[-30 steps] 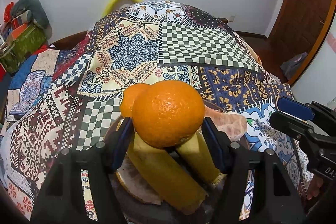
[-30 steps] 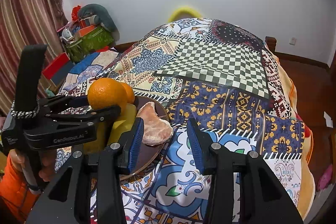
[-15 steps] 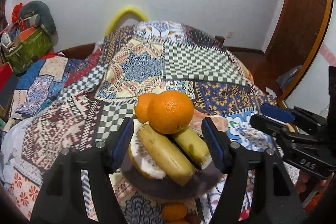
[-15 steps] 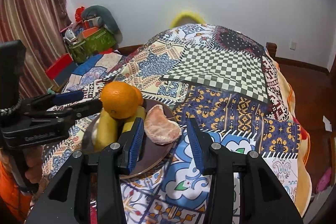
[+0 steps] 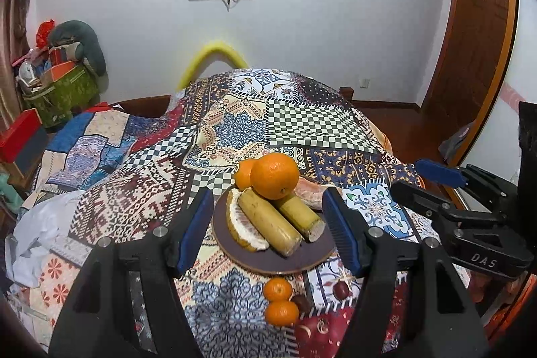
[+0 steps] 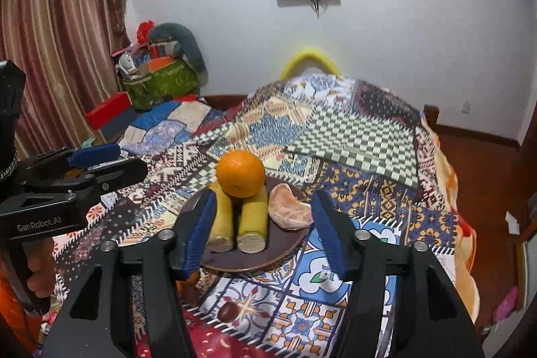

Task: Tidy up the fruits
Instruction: 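Withdraw both tools from the plate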

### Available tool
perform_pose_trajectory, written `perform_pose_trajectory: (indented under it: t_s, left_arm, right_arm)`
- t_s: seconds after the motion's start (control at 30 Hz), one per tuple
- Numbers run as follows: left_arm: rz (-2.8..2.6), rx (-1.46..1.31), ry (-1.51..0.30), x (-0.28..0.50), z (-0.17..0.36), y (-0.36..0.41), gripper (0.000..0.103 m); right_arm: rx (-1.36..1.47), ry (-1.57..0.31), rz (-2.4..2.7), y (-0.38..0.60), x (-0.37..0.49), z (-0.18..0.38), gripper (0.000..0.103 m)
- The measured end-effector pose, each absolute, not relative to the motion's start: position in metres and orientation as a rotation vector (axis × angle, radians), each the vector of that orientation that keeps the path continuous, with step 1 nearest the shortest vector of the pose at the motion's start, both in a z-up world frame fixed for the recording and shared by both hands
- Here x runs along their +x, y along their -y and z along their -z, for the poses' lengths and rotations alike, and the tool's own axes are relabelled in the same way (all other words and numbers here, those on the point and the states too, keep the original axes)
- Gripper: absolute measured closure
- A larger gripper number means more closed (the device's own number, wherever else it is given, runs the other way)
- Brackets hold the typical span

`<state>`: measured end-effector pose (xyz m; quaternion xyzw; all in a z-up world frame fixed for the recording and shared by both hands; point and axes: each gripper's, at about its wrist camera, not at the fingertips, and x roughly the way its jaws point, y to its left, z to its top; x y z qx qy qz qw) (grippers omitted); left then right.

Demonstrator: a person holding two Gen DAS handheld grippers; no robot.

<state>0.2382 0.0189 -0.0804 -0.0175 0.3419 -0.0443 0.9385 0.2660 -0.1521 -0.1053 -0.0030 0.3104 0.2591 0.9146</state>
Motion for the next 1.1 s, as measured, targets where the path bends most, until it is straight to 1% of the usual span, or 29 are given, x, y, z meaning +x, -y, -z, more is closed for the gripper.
perform_pose_trajectory:
  t_s: [0.13, 0.2, 0.3, 0.43, 0.7, 1.03, 1.1]
  left_arm:
    - [0.088, -0.04, -0.691, 0.22, 0.077, -0.019, 0.036]
    - [0.087, -0.042, -0.689, 0.212, 0.076, -0.019, 0.036]
    - [0.088, -0.046, -0.695, 0.202, 0.078, -0.019, 0.036]
    - [0.078, -0.056, -0.707, 0.192, 0.086, -0.02, 0.03]
    - [0.061, -0.064, -0.796, 0.189, 0.12, -0.023, 0.03]
    - [0.07, -0.073, -0.909, 0.192, 0.168, -0.022, 0.03]
    - [0.074, -0.077, -0.926, 0.193, 0.177, -0.022, 0.03]
  right_arm:
    - [-0.012, -0.62, -0.53, 0.151, 0.252, 0.098, 0.041]
    - [-0.013, -0.609, -0.522, 0.151, 0.244, 0.096, 0.032]
    - [-0.016, -0.594, -0.506, 0.153, 0.233, 0.095, 0.028]
    - [-0.012, -0.603, -0.506, 0.154, 0.223, 0.098, 0.028]
    - [-0.042, -0.652, -0.501, 0.154, 0.21, 0.119, 0.028]
    - [-0.025, -0.789, -0.52, 0.151, 0.213, 0.16, 0.028]
    - [-0.018, -0.811, -0.518, 0.151, 0.214, 0.168, 0.036]
